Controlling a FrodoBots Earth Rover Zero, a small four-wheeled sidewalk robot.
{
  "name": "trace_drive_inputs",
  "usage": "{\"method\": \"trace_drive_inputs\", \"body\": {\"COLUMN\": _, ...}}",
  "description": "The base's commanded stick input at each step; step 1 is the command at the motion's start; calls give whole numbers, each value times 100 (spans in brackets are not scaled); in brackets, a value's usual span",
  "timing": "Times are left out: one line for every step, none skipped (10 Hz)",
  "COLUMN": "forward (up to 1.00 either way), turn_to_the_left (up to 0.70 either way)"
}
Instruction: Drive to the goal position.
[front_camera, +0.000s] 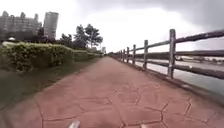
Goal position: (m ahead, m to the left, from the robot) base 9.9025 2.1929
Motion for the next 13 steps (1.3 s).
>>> {"method": "trace_drive_inputs", "body": {"forward": 70, "turn_to_the_left": 0}}
{"method": "trace_drive_inputs", "body": {"forward": 70, "turn_to_the_left": 0}}
{"method": "trace_drive_inputs", "body": {"forward": 70, "turn_to_the_left": 0}}
{"method": "trace_drive_inputs", "body": {"forward": 70, "turn_to_the_left": 0}}
{"method": "trace_drive_inputs", "body": {"forward": 70, "turn_to_the_left": 0}}
{"method": "trace_drive_inputs", "body": {"forward": 70, "turn_to_the_left": 0}}
{"method": "trace_drive_inputs", "body": {"forward": 70, "turn_to_the_left": 0}}
{"method": "trace_drive_inputs", "body": {"forward": 70, "turn_to_the_left": 0}}
{"method": "trace_drive_inputs", "body": {"forward": 70, "turn_to_the_left": 0}}
{"method": "trace_drive_inputs", "body": {"forward": 70, "turn_to_the_left": 0}}
{"method": "trace_drive_inputs", "body": {"forward": 70, "turn_to_the_left": 0}}
{"method": "trace_drive_inputs", "body": {"forward": 70, "turn_to_the_left": 0}}
{"method": "trace_drive_inputs", "body": {"forward": 70, "turn_to_the_left": 0}}
